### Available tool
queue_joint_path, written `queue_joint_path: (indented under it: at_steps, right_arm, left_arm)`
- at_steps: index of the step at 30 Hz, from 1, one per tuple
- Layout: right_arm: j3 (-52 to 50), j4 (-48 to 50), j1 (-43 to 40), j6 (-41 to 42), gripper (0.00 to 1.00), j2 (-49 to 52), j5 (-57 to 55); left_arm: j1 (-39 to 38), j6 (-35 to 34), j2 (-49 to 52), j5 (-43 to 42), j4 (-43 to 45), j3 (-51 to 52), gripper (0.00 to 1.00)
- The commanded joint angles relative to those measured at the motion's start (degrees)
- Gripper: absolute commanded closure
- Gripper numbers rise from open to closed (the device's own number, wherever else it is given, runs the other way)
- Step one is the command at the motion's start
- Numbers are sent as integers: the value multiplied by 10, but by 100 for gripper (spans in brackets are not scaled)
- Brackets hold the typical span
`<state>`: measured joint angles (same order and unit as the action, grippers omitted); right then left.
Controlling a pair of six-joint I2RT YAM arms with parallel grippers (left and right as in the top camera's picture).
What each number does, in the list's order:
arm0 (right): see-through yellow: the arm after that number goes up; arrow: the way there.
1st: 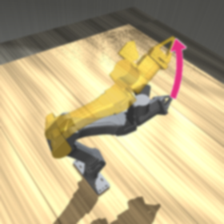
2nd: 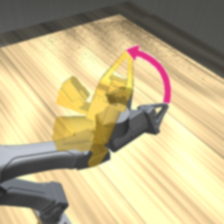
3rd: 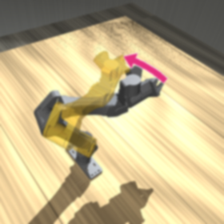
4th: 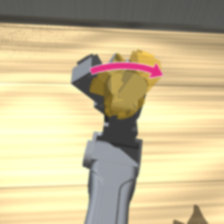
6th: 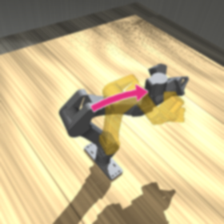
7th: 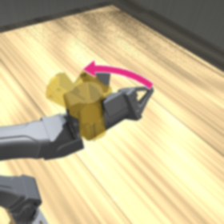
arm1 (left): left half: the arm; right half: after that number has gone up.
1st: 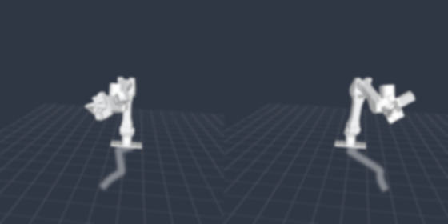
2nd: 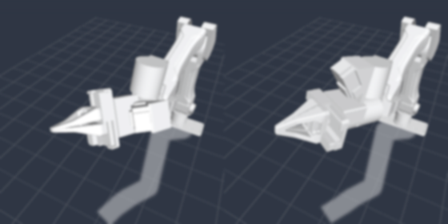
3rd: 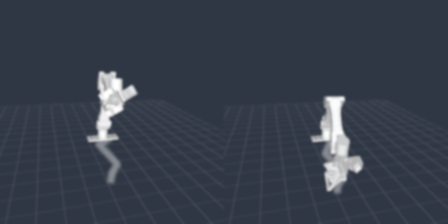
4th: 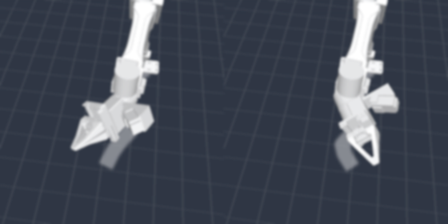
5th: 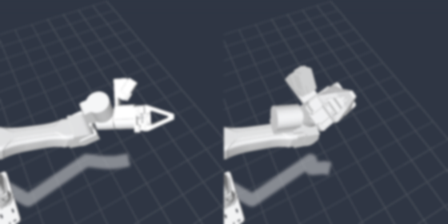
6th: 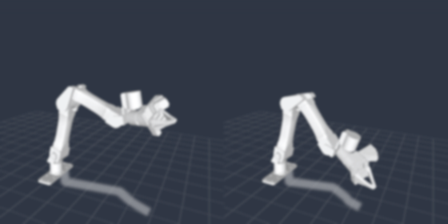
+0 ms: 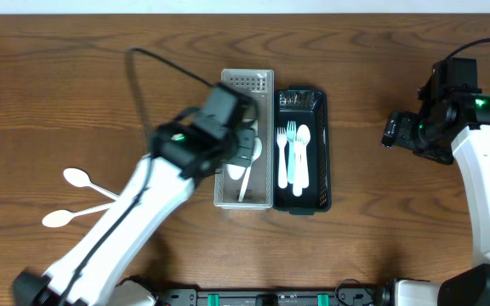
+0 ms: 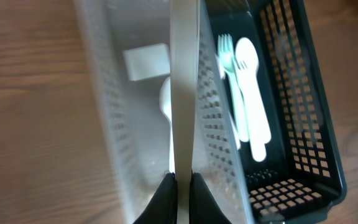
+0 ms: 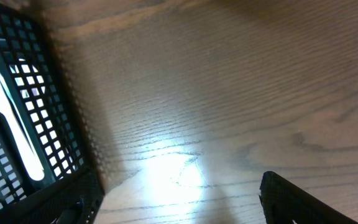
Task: Pack container
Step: 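Lower the spoon into the grey basket and release it, then move the left gripper back and grasp a third white spoon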
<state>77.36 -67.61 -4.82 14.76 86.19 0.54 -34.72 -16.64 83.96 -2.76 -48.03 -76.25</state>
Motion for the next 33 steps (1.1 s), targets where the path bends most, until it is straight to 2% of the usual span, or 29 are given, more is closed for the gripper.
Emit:
queue_joint_path:
  at_steps: [1, 4, 6, 8, 10, 13, 17, 21, 24, 29, 33]
  right_arm:
    - [0, 0, -4, -7, 13, 0, 4]
    - [0, -3, -4, -7, 13, 0, 3]
    - [0, -5, -4, -7, 14, 0, 4]
    - [0, -6, -4, -7, 13, 0, 3]
    - [0, -6, -4, -7, 13, 0, 3]
    - [0, -5, -4, -7, 13, 0, 3]
    - [0, -5, -4, -12, 13, 0, 3]
    - [0, -5, -4, -16, 13, 0, 3]
    - [0, -5, -4, -16, 13, 0, 3]
    - [0, -5, -4, -18, 13, 0, 3]
    - [0, -5, -4, -20, 13, 0, 3]
  left_arm:
    - [-15, -14, 71, 10, 8, 2, 94]
    - [-13, -24, 132, 10, 9, 2, 94]
    - [-10, -25, 161, 10, 8, 2, 92]
    - [-9, -25, 176, 10, 8, 2, 83]
    - [-9, -25, 177, 10, 7, 2, 65]
    - [-9, -22, 164, 10, 1, -9, 53]
    - [-7, 11, 127, 22, -46, -52, 52]
    - [19, -8, 50, 75, -95, -77, 47]
    - [77, -65, -24, 112, -129, -76, 40]
    - [244, -143, -118, 125, -176, -74, 28]
    - [400, -200, -153, 124, -186, -58, 10]
